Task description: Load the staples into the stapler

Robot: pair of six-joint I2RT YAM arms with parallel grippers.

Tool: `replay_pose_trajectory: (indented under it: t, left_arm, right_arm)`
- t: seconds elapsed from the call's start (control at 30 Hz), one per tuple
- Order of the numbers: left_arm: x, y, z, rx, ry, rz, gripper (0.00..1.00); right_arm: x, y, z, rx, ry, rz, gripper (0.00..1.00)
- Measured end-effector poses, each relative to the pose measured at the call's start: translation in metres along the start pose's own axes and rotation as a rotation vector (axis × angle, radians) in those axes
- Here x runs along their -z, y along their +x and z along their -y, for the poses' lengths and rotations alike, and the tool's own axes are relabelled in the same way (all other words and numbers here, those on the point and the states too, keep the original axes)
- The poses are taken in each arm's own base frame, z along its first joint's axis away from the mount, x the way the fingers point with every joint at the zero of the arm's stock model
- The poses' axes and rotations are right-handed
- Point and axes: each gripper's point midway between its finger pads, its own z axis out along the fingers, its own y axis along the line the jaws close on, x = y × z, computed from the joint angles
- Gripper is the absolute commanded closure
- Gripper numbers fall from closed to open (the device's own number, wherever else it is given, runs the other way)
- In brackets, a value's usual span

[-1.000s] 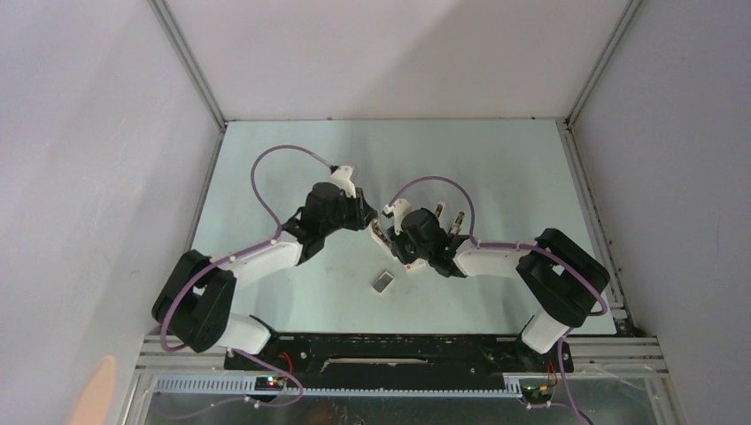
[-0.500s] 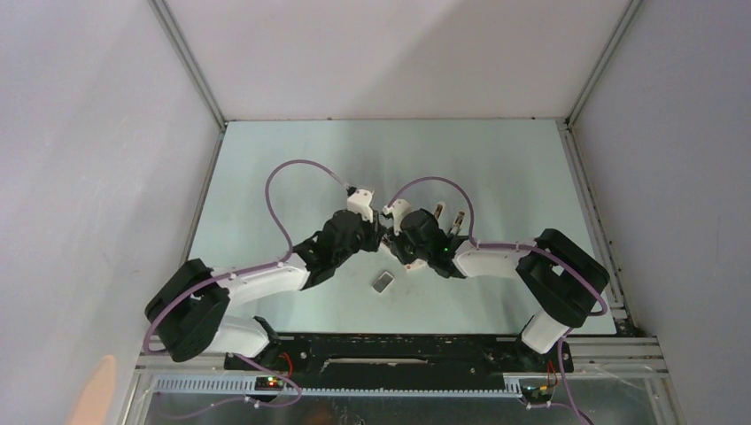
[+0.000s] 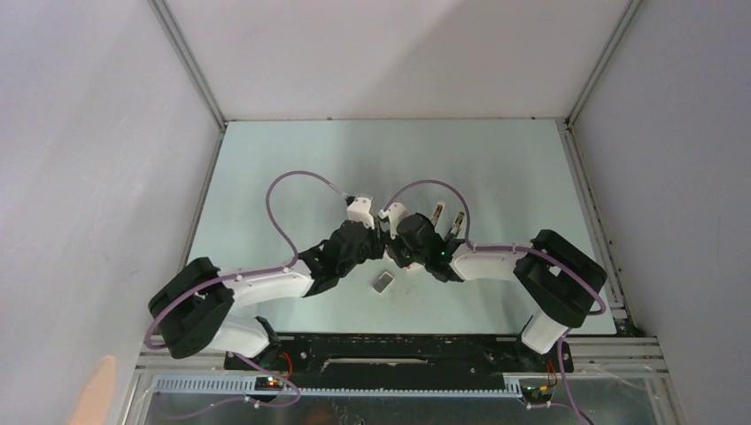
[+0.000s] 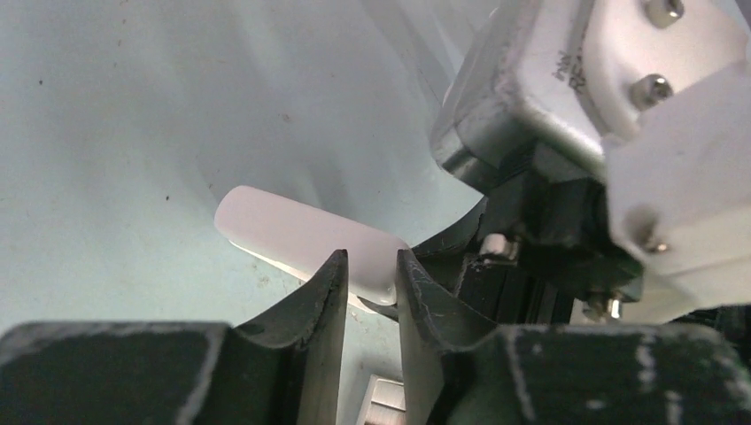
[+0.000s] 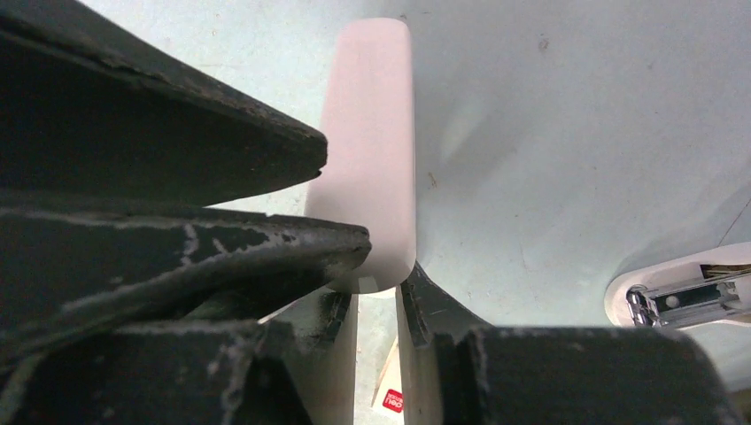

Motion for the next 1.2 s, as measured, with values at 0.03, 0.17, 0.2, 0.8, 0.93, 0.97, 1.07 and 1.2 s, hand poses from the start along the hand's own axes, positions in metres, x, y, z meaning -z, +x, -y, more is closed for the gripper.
replay_pose_trajectory:
  t: [0.03,0.17,0.2,0.8,0.93,0.97,1.07,1.2]
  left_arm:
    - [0.001,0.000,-0.001,0.007,-0.008,0.001,0.63]
    - [0.016,-0.008,-0.005,0.035,-0.033,0.012,0.49]
    - [0.023,-0.012,-0.008,0.043,-0.046,0.022,0.45]
    - [0.150,-0.057,-0.064,0.158,-0.201,0.148,0.00]
    - [0.187,-0.080,-0.076,0.121,-0.253,0.155,0.00]
    - [0.196,-0.089,-0.076,0.116,-0.252,0.166,0.00]
    - [0.225,-0.117,-0.077,0.091,-0.241,0.223,0.00]
    - [0.245,-0.130,-0.083,0.031,-0.231,0.271,0.00]
  right_arm:
    - [0.000,0.000,-0.001,0.001,-0.001,0.002,0.84]
    - [0.000,-0.001,-0.004,0.006,-0.007,0.008,0.71]
    - [0.000,-0.002,-0.004,0.005,-0.007,0.008,0.68]
    - [0.039,-0.003,-0.014,-0.017,0.010,-0.115,0.42]
    - [0.045,-0.028,-0.014,-0.025,0.034,-0.146,0.42]
    - [0.044,-0.034,-0.015,-0.025,0.036,-0.149,0.42]
    - [0.038,-0.047,-0.014,-0.026,0.052,-0.181,0.45]
    - [0.024,-0.045,-0.009,-0.021,0.085,-0.266,0.50]
